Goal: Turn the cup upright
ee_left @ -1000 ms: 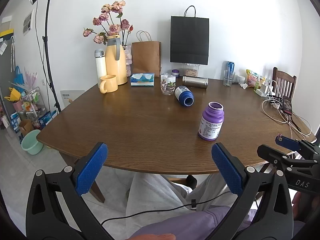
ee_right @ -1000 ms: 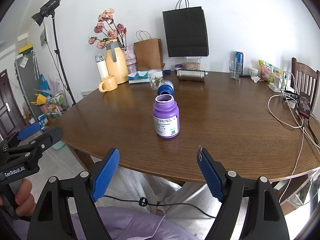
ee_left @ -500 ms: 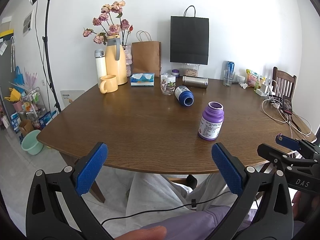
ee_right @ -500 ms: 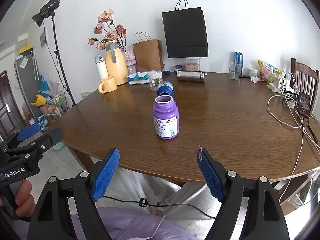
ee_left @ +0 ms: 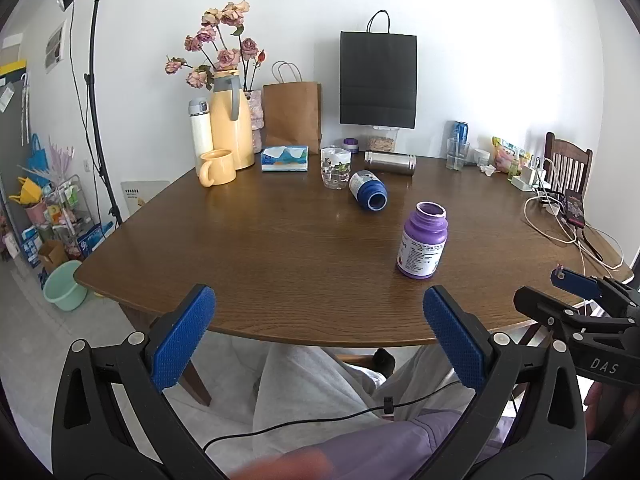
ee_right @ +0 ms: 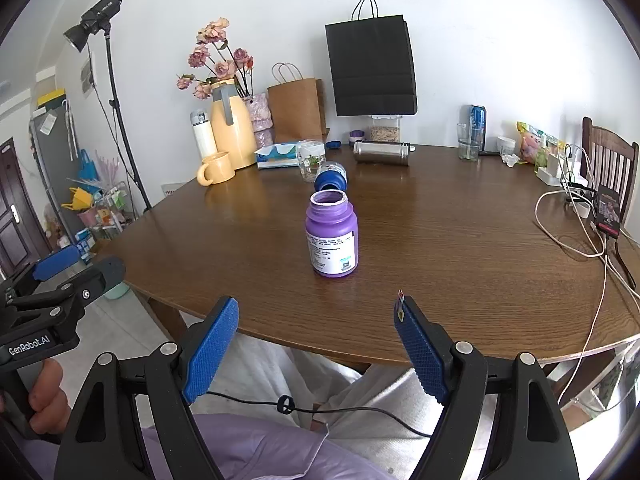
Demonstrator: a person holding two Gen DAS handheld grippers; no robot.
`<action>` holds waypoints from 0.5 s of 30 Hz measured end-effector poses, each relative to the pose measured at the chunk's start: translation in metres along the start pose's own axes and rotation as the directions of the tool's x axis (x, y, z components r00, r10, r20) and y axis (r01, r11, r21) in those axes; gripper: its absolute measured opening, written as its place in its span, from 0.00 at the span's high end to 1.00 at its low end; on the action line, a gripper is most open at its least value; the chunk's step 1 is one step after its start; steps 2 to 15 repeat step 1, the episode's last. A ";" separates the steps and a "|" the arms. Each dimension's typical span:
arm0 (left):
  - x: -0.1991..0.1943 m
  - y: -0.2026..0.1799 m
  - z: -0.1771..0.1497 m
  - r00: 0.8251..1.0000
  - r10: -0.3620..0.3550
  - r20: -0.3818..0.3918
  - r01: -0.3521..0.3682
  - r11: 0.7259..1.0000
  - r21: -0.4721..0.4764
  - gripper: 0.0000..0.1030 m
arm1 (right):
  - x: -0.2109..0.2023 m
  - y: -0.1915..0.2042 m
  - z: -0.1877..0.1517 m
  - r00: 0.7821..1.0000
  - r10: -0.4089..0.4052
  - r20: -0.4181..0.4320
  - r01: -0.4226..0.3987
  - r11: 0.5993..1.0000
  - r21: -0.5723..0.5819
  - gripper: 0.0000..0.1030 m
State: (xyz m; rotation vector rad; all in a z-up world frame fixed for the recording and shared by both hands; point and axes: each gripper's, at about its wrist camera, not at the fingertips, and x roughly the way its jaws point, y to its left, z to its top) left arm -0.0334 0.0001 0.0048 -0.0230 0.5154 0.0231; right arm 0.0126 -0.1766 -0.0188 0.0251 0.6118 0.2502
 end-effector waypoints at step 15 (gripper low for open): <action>-0.001 0.001 -0.001 1.000 -0.006 0.004 0.006 1.000 0.001 0.00 | 0.000 0.001 -0.001 1.000 0.001 0.001 -0.001 1.000 -0.002 0.18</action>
